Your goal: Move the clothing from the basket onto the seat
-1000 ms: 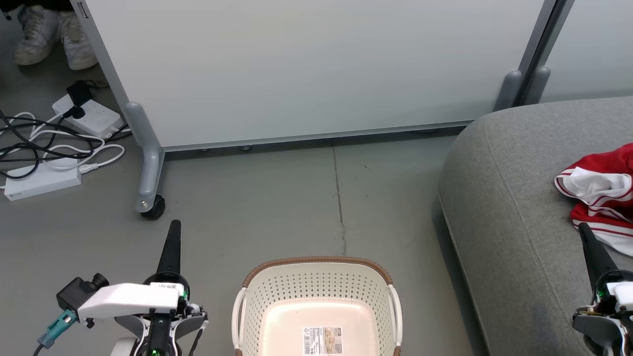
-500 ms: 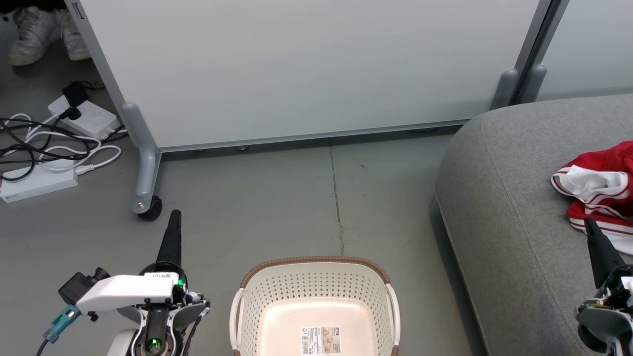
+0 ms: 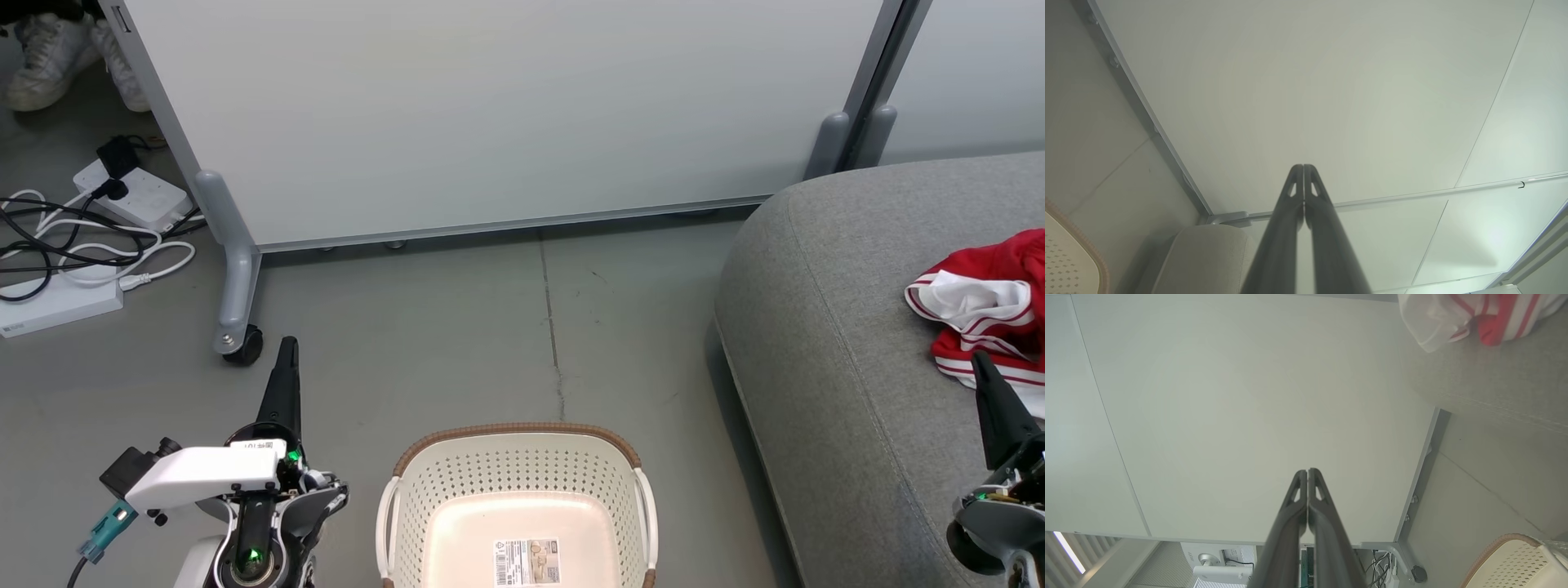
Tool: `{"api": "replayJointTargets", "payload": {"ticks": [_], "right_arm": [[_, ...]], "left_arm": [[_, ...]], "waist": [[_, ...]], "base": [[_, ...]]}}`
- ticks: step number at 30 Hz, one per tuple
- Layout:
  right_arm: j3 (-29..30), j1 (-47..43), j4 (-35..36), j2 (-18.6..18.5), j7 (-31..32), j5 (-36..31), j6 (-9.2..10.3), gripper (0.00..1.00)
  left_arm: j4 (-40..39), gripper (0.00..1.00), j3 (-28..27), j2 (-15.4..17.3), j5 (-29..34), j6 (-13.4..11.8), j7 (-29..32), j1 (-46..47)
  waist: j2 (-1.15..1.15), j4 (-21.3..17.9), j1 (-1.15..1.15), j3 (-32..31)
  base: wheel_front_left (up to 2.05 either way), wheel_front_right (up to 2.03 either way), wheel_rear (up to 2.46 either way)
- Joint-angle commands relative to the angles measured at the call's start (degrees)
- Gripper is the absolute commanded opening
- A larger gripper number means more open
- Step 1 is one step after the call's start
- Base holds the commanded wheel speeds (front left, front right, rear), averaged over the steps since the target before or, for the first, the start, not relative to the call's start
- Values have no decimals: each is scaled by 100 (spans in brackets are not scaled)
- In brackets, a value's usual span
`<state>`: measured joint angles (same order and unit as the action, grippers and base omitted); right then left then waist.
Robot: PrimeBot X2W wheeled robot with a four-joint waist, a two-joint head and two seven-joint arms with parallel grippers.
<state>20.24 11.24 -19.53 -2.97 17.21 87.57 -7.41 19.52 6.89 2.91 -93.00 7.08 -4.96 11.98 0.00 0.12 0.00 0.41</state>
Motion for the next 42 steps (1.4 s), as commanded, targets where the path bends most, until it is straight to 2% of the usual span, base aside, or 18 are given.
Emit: {"api": "replayJointTargets", "payload": {"ticks": [1, 42], "right_arm": [[44, 89, -28, -48, 64, 116, -14, 0], [43, 84, -49, -54, 68, 198, -14, 0]], "left_arm": [[27, 0, -27, 7, -97, 60, 20, 82], [28, 0, -29, -2, -163, 60, 35, 103]], "waist": [[0, -4, 0, 1], [0, -12, 0, 2]], "base": [[0, 0, 0], [0, 0, 0]]}}
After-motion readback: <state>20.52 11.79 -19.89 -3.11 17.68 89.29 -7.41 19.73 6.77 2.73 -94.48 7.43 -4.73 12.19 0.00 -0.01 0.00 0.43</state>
